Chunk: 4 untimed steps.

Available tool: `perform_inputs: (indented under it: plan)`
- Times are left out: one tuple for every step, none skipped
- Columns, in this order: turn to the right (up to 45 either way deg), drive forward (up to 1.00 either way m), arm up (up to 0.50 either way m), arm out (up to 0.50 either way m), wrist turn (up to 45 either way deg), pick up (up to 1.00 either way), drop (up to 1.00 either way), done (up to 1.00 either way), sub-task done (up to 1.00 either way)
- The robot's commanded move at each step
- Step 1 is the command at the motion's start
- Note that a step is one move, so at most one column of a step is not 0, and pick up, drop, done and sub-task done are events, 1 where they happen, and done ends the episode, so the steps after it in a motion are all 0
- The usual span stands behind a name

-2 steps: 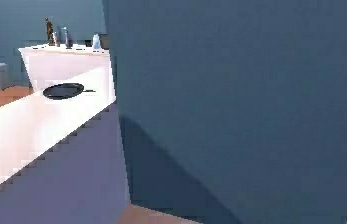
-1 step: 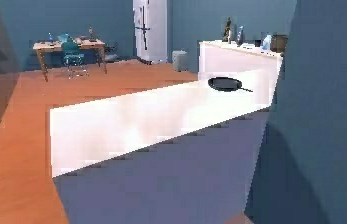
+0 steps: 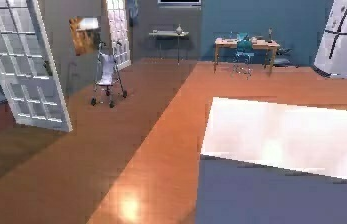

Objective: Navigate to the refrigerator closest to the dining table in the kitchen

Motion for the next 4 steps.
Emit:
perform_inputs:
  plan:
    - [-39.0, 0.00, 0.00, 0.00, 0.0, 0.00, 0.00, 0.00, 0.00]
    - [0.0, 0.85, 0.00, 0.00, 0.0, 0.00, 0.00, 0.00, 0.00]
    - [45.0, 0.00, 0.00, 0.00, 0.0, 0.00, 0.00, 0.00, 0.00]
    - [6.0, 0.00, 0.00, 0.00, 0.0, 0.00, 0.00, 0.00, 0.00]
